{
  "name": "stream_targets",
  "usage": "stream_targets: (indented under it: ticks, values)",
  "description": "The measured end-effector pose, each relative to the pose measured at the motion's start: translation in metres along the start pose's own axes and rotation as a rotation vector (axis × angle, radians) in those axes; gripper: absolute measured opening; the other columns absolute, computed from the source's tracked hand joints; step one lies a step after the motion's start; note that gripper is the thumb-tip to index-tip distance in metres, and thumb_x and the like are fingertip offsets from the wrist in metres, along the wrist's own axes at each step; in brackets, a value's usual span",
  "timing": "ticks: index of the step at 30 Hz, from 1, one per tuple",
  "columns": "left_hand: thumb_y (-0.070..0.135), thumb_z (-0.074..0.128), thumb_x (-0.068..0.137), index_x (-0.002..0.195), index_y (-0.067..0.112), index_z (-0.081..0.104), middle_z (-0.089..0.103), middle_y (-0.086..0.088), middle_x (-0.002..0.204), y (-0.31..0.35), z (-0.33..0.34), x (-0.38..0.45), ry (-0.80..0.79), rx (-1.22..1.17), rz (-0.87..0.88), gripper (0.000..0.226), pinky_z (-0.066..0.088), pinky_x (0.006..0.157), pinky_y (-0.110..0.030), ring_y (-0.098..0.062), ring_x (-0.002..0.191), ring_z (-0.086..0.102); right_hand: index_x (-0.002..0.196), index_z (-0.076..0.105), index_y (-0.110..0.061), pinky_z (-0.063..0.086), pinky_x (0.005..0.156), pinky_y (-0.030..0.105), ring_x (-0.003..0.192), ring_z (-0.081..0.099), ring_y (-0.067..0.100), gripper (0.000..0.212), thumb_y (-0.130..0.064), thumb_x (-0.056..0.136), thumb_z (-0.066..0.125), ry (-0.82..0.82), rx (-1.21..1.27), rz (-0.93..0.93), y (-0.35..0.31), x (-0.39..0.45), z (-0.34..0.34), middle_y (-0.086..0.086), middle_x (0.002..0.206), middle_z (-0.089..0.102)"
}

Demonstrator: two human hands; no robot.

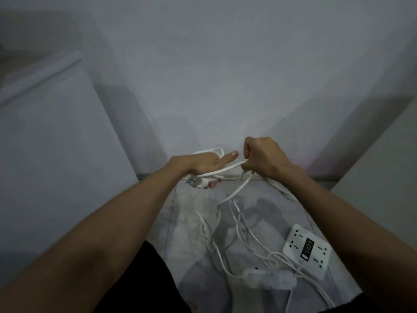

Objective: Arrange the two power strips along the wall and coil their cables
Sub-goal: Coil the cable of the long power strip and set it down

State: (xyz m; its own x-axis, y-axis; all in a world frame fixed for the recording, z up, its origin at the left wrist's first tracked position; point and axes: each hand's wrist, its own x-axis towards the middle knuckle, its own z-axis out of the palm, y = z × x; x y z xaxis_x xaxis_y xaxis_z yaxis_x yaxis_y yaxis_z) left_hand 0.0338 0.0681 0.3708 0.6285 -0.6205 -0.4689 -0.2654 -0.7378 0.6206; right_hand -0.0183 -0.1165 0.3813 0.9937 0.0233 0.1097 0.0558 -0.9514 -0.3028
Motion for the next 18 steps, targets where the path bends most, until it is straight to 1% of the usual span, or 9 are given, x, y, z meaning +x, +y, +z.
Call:
stream_targets:
  ticks: [1,2,4,7,9,11,14,16,18]
  values:
    - [0.093,0.014,0.07,0.064,-0.006,0.054,0.058,-0.024,0.059,0.004,0.003,-0.002,-0.09,-0.115,0.029,0.107,0.048,0.056,-0.033,-0.032,0.049,0.053,0.072,0.052,-0.021,0.051,0.064,0.036,0.075,0.061,0.029,0.025,-0.022,0.064,0.075,0.008,0.003,0.018,0.003,0.001,0.001,0.006,0.077,0.065]
    - [0.093,0.015,0.07,0.065,-0.001,0.049,0.05,-0.021,0.058,0.009,0.005,-0.003,-0.171,-0.241,0.049,0.1,0.044,0.051,-0.031,-0.027,0.046,0.046,0.071,0.053,-0.02,0.051,0.064,0.035,0.075,0.061,0.029,0.024,-0.024,0.065,0.076,0.019,0.011,0.033,0.006,0.001,0.002,0.005,0.076,0.066]
    - [0.086,0.021,0.077,0.071,0.005,0.046,0.045,-0.014,0.06,0.015,0.004,-0.008,-0.281,-0.484,0.041,0.085,0.043,0.046,-0.026,-0.019,0.044,0.043,0.069,0.055,-0.02,0.05,0.065,0.034,0.075,0.062,0.027,0.025,-0.028,0.066,0.079,0.039,0.046,0.054,0.01,0.002,0.006,0.004,0.074,0.067]
    - [0.056,0.045,0.091,0.069,0.009,0.06,0.046,-0.009,0.057,0.015,0.0,-0.018,-0.323,-0.625,0.058,0.054,0.04,0.043,-0.023,-0.014,0.043,0.043,0.068,0.055,-0.019,0.044,0.06,0.03,0.073,0.06,0.025,0.032,-0.036,0.067,0.082,0.027,0.073,0.068,0.012,0.0,0.013,0.002,0.07,0.065]
    - [0.024,0.053,0.094,0.069,0.01,0.064,0.043,-0.006,0.048,0.015,0.001,-0.025,-0.28,-0.642,0.097,0.031,0.036,0.041,-0.021,-0.013,0.038,0.039,0.069,0.055,-0.019,0.042,0.06,0.029,0.073,0.06,0.025,0.035,-0.041,0.067,0.082,0.028,0.075,0.083,0.017,-0.002,0.018,0.001,0.07,0.065]
    - [0.007,0.052,0.094,0.075,0.005,0.06,0.041,-0.005,0.043,0.017,0.0,-0.029,-0.193,-0.652,0.118,0.02,0.034,0.039,-0.02,-0.012,0.036,0.037,0.072,0.058,-0.018,0.043,0.061,0.03,0.074,0.06,0.026,0.035,-0.044,0.067,0.081,0.049,0.092,0.081,0.021,-0.004,0.023,0.001,0.072,0.065]
    - [0.006,0.045,0.096,0.081,0.001,0.05,0.039,-0.003,0.042,0.018,-0.004,-0.03,-0.126,-0.734,0.113,0.017,0.033,0.037,-0.018,-0.01,0.035,0.036,0.075,0.057,-0.02,0.046,0.062,0.033,0.073,0.06,0.024,0.037,-0.049,0.067,0.079,0.099,0.131,0.072,0.019,-0.005,0.027,-0.001,0.073,0.065]
    - [0.009,0.041,0.095,0.074,0.003,0.047,0.038,-0.002,0.04,0.017,-0.01,-0.031,-0.118,-0.842,0.12,0.022,0.029,0.035,-0.018,-0.009,0.033,0.034,0.074,0.053,-0.022,0.047,0.061,0.035,0.071,0.059,0.023,0.039,-0.052,0.068,0.077,0.132,0.16,0.057,0.02,-0.007,0.029,-0.001,0.072,0.065]
    - [0.013,0.045,0.087,0.073,0.005,0.044,0.038,-0.001,0.04,0.014,-0.017,-0.031,-0.047,-0.98,0.162,0.017,0.026,0.034,-0.018,-0.008,0.031,0.033,0.075,0.049,-0.021,0.046,0.063,0.037,0.075,0.061,0.031,0.037,-0.05,0.075,0.072,0.128,0.13,0.023,0.026,-0.012,0.032,0.005,0.075,0.066]
